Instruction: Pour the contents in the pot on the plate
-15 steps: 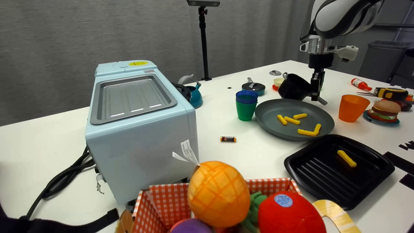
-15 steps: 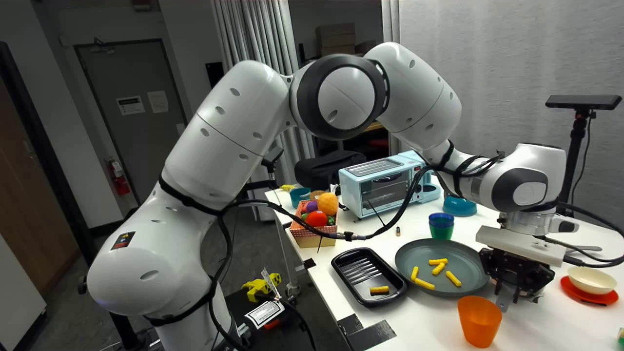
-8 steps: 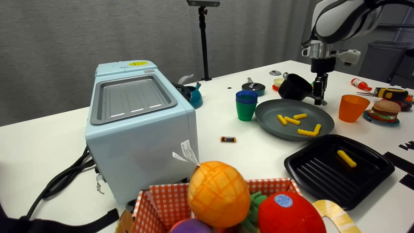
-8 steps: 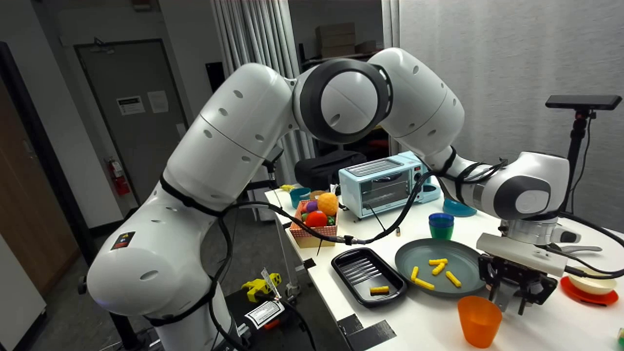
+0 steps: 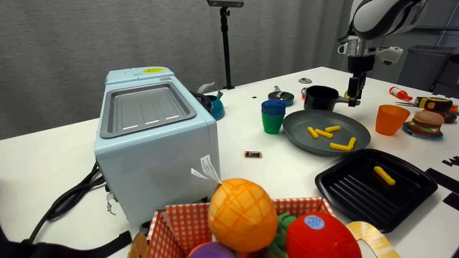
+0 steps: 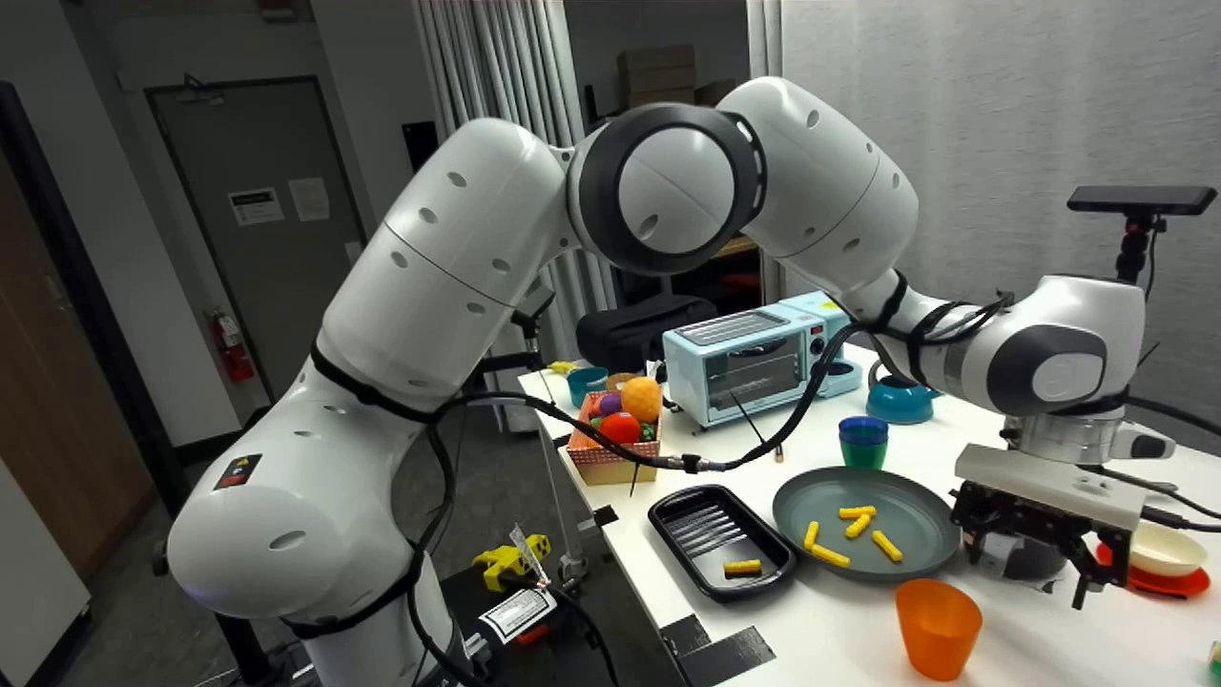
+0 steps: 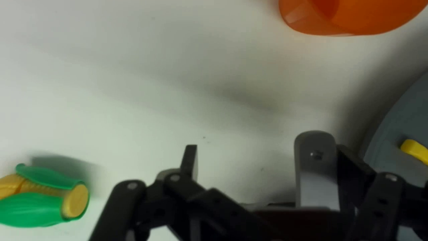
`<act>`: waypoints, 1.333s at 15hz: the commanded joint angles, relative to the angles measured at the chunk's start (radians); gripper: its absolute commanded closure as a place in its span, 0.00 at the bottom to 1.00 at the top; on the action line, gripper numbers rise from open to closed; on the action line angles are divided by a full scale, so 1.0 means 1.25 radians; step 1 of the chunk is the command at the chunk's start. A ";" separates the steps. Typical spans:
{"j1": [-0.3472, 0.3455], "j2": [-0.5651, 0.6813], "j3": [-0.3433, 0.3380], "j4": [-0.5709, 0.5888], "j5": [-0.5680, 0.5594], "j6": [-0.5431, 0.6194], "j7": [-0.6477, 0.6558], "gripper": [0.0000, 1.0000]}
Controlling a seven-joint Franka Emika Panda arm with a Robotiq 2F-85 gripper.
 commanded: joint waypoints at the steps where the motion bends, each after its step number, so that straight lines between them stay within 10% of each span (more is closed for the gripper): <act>1: -0.023 -0.050 0.006 -0.014 0.019 0.012 -0.024 0.00; 20: -0.038 -0.413 0.099 -0.367 0.175 0.318 -0.312 0.00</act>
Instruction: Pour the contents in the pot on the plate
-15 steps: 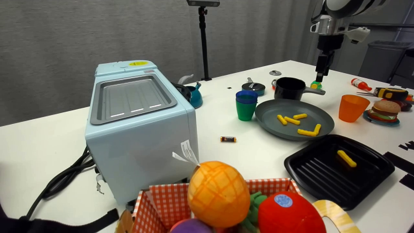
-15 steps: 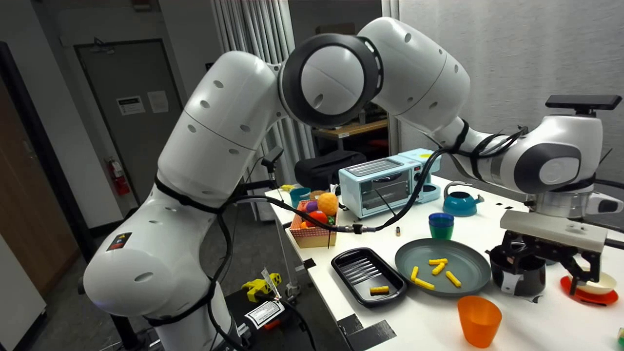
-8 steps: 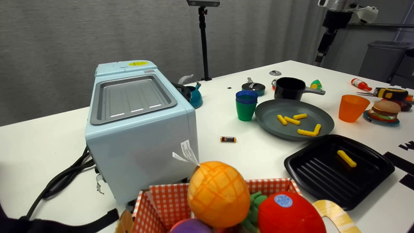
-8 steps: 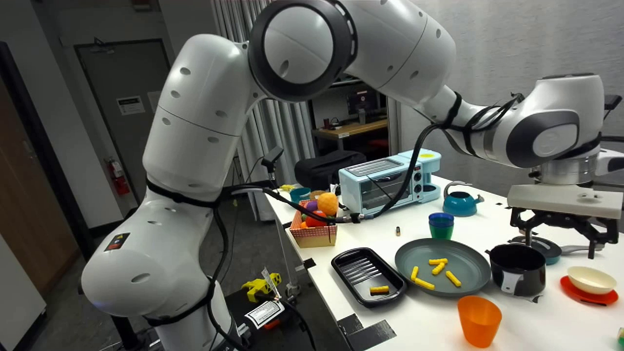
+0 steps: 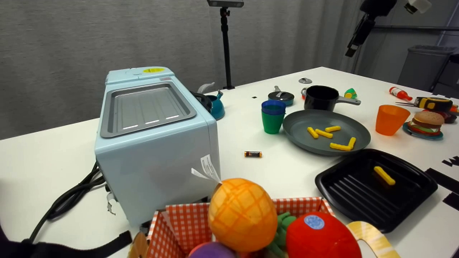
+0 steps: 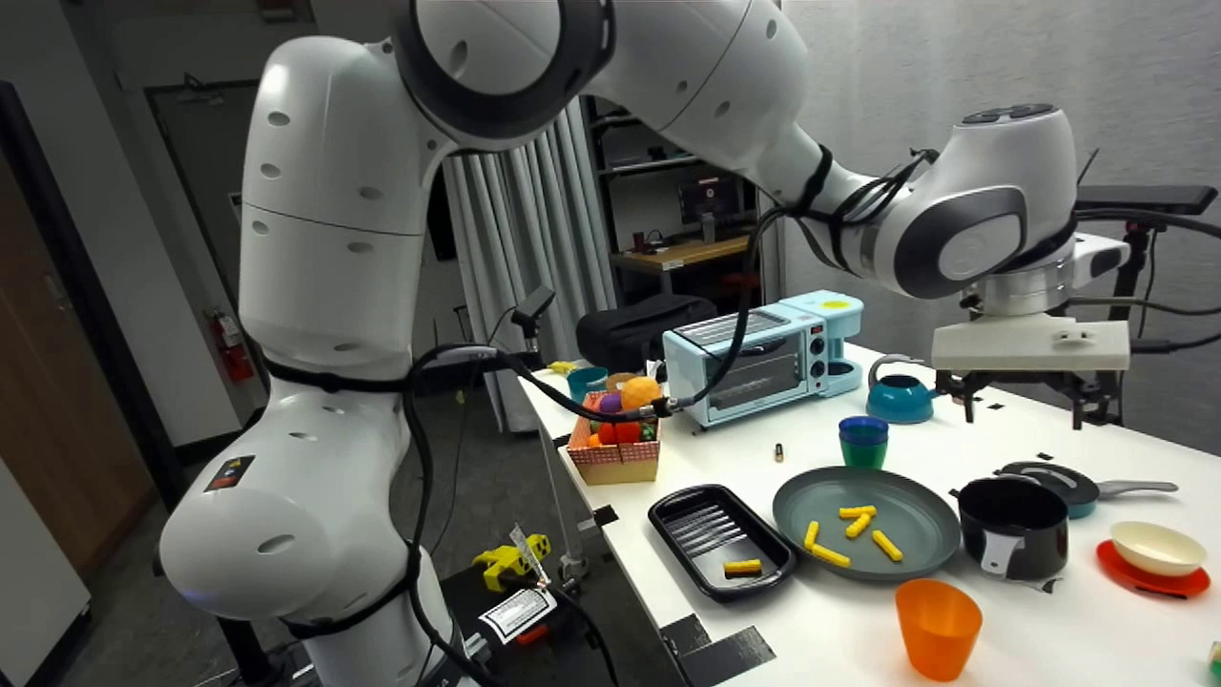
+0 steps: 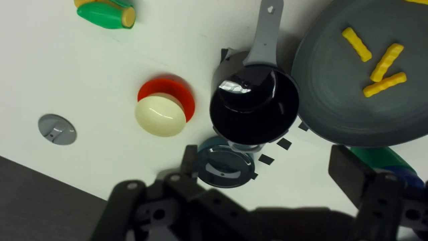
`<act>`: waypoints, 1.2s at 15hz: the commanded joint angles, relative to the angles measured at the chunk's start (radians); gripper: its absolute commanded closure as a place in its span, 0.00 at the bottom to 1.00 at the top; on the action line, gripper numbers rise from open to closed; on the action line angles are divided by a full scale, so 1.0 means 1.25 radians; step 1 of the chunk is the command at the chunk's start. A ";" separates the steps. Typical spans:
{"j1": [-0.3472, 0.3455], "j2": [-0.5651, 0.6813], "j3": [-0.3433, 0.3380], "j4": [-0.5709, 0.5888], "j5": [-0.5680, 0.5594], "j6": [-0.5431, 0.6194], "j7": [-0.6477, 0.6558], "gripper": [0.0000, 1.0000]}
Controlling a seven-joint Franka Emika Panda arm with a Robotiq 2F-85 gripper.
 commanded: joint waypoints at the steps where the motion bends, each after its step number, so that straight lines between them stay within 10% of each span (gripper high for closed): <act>1: 0.002 -0.095 0.023 -0.106 0.076 0.042 -0.110 0.00; 18: 0.062 -0.164 -0.013 -0.173 0.189 0.017 -0.219 0.00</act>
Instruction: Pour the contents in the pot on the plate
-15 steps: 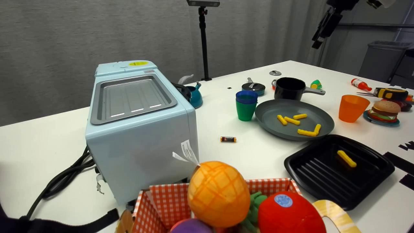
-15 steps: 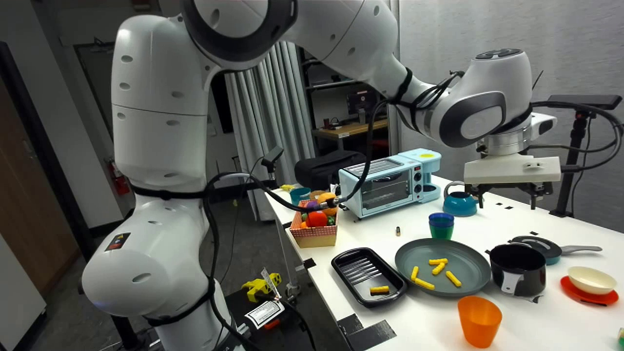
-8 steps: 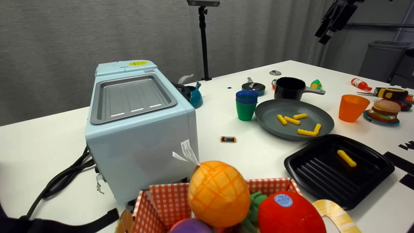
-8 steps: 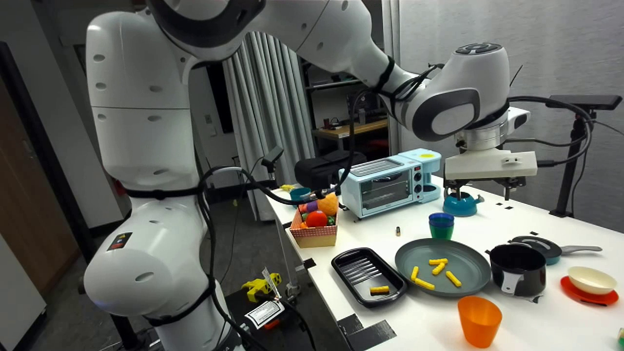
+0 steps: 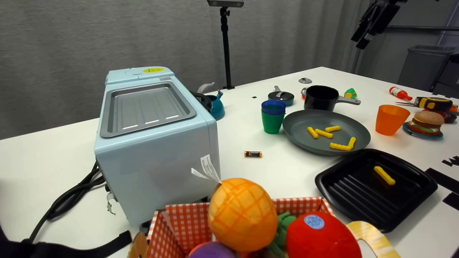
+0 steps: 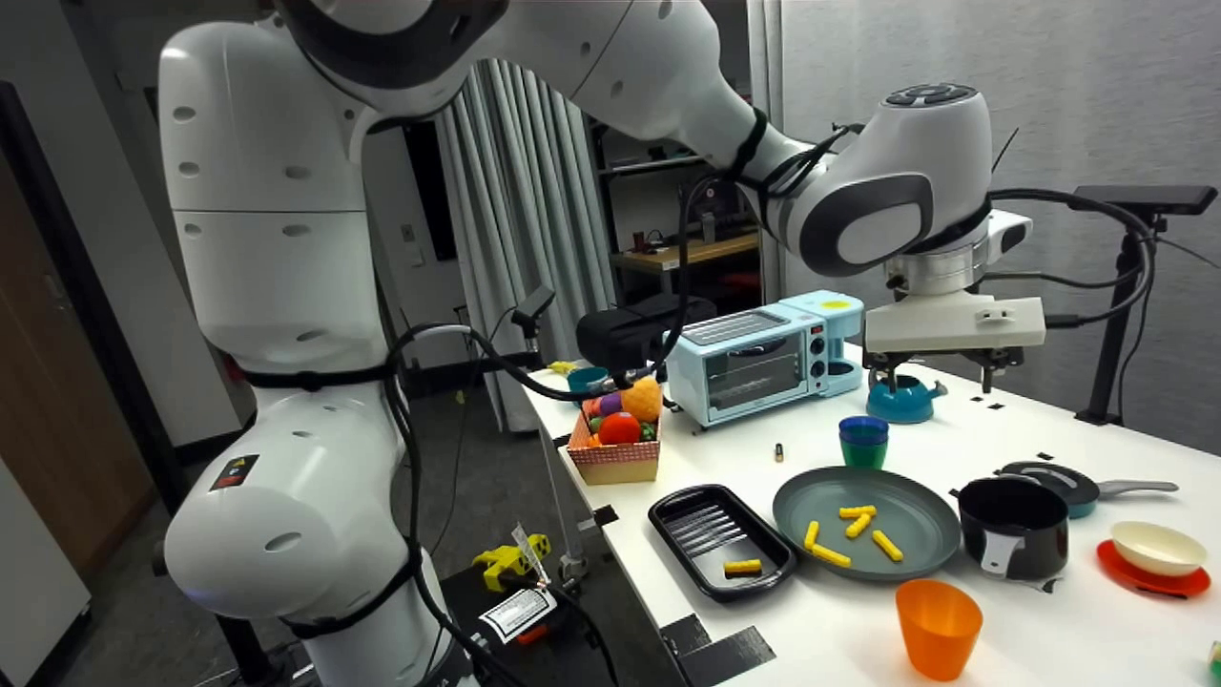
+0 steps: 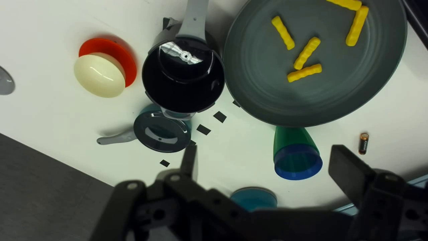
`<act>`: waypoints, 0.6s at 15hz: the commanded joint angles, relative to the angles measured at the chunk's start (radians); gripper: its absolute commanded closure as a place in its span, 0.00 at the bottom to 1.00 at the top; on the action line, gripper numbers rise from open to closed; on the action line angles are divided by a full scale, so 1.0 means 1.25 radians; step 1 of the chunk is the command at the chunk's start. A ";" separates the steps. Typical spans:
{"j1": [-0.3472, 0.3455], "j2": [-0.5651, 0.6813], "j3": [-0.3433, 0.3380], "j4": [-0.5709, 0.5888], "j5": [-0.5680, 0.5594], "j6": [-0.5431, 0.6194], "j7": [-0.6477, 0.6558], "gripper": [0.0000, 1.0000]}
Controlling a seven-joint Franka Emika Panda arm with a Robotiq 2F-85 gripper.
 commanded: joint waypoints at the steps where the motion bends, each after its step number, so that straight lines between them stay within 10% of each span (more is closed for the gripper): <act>1: 0.040 -0.001 -0.040 0.001 0.010 -0.003 -0.005 0.00; 9: 0.040 -0.001 -0.040 0.001 0.010 -0.003 -0.005 0.00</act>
